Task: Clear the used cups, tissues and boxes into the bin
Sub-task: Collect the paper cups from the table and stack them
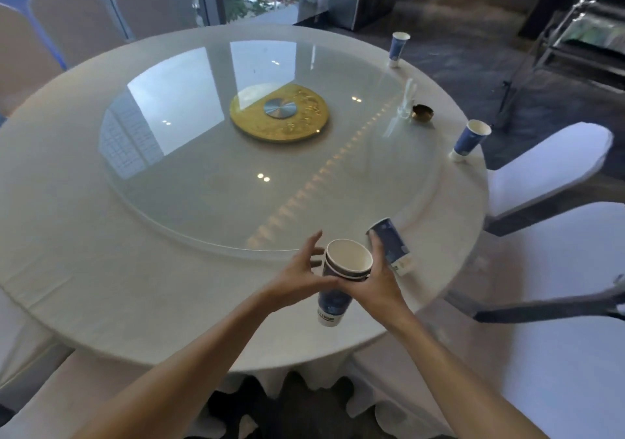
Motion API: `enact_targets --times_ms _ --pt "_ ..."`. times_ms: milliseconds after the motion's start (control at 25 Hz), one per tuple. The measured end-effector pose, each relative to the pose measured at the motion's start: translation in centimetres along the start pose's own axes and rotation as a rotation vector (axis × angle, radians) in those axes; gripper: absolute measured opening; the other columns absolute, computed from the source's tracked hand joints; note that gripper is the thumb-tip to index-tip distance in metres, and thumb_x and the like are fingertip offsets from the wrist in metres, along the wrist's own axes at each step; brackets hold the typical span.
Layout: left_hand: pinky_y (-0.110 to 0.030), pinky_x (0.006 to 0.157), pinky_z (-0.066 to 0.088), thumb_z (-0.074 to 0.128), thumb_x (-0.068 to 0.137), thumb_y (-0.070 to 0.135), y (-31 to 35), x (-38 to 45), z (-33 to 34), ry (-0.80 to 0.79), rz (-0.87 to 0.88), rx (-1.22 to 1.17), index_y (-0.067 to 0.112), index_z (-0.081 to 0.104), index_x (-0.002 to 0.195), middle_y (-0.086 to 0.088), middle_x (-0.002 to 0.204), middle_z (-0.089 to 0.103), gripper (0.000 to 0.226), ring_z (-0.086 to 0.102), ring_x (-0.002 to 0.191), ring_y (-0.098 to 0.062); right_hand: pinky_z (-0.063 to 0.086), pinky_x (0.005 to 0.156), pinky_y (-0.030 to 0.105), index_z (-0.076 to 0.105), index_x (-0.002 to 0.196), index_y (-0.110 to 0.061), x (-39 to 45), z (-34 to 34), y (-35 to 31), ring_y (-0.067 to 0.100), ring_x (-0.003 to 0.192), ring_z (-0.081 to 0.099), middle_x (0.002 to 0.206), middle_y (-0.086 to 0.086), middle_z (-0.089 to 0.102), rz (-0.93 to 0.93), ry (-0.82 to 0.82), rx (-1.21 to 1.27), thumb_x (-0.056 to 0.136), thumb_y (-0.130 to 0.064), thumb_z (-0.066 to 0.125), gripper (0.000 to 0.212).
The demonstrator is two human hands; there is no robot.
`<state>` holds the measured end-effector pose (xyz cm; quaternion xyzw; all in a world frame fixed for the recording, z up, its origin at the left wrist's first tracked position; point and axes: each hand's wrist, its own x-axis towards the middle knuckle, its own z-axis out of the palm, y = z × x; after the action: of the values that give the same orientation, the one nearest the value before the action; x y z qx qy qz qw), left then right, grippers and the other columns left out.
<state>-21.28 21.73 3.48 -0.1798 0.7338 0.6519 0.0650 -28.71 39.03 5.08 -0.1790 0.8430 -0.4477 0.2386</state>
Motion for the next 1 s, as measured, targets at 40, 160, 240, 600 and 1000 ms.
enact_targets --times_ms 40,160,240,600,1000 --pt "-0.028 0.098 0.054 0.086 0.082 0.010 0.1 0.2 1.9 -0.029 -0.009 0.019 0.026 0.023 0.163 -0.003 0.150 0.050 0.103 0.053 0.136 -0.020 0.051 0.095 0.021 0.029 0.154 -0.031 -0.3 -1.5 0.8 0.003 0.119 0.055 0.134 -0.021 0.051 -0.010 0.005 0.011 0.066 -0.044 0.093 0.110" --pt "-0.020 0.081 0.059 0.086 0.078 -0.002 0.1 0.7 7.8 -0.037 0.008 0.026 0.024 0.044 0.148 -0.003 0.132 0.065 0.086 0.066 0.117 -0.015 0.050 0.073 0.006 0.052 0.130 -0.030 -1.1 -5.6 3.4 -0.015 0.093 0.063 0.111 -0.017 0.065 -0.035 0.003 0.025 0.074 -0.021 0.090 0.068" --pt "-0.032 0.088 0.063 0.091 0.071 0.005 -0.1 1.0 11.2 0.054 -0.018 -0.017 0.027 0.053 0.137 -0.001 0.120 0.073 0.080 0.073 0.108 -0.013 0.047 0.070 0.002 0.045 0.125 -0.035 -1.8 -8.0 4.9 -0.028 0.085 0.059 0.102 -0.028 0.058 -0.032 -0.054 0.055 0.081 -0.017 0.086 0.063" --pt "-0.036 0.083 0.062 0.093 0.063 0.034 -2.0 1.0 16.6 0.303 -0.199 0.063 0.034 0.059 0.120 0.011 0.105 0.075 0.066 0.073 0.097 -0.006 0.044 0.071 0.035 0.062 0.081 -0.016 4.3 -13.0 10.0 0.005 0.069 0.054 0.079 -0.003 0.055 0.047 -0.136 -0.155 0.096 -0.057 0.058 0.043" --pt "-0.041 0.088 0.064 0.093 0.060 0.042 -4.9 7.1 14.5 0.322 -0.302 -0.068 0.036 0.058 0.126 0.011 0.112 0.073 0.075 0.072 0.104 -0.009 0.041 0.111 0.048 0.011 0.161 -0.014 16.5 -8.3 14.6 0.040 0.140 0.038 0.154 0.020 0.033 0.185 -0.043 -0.502 0.082 -0.046 0.079 0.110"
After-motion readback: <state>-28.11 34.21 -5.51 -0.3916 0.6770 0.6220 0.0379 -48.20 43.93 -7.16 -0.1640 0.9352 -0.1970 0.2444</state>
